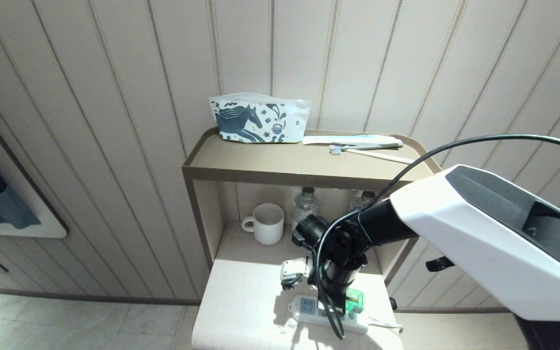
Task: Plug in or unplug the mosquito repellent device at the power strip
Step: Insert the plug into the socket
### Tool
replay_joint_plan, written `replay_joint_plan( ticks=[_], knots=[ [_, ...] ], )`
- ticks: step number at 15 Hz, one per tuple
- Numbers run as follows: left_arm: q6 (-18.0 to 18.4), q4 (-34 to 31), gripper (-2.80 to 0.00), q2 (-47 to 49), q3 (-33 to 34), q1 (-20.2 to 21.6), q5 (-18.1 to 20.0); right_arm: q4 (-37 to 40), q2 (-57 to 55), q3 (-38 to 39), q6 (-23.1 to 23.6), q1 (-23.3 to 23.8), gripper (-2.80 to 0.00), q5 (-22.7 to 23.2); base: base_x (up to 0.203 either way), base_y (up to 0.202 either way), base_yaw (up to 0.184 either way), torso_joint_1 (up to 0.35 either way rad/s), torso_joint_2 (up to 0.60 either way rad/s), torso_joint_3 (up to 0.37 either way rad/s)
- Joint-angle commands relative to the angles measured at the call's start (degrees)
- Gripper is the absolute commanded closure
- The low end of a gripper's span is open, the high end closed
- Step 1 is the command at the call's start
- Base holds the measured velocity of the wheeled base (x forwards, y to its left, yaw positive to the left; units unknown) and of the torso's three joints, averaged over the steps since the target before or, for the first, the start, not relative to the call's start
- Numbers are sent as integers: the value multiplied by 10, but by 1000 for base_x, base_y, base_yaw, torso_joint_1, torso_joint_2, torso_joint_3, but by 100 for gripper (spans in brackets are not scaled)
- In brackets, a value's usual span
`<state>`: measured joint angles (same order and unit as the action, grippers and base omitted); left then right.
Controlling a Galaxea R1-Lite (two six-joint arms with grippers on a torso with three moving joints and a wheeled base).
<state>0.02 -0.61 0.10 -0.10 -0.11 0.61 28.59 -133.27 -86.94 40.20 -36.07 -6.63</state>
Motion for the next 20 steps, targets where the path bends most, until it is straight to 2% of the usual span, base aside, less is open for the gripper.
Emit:
replay_joint_plan(
  ticks=[1,20],
  knots=[
    [0,0,0,1,0,0,0,2,-3,-2,2,0,0,-4,0,0,0,0,0,0],
    [0,0,0,1,1,0,0,1,-15,3,-2,-14,0,-8,0,0,0,0,0,0]
  ],
)
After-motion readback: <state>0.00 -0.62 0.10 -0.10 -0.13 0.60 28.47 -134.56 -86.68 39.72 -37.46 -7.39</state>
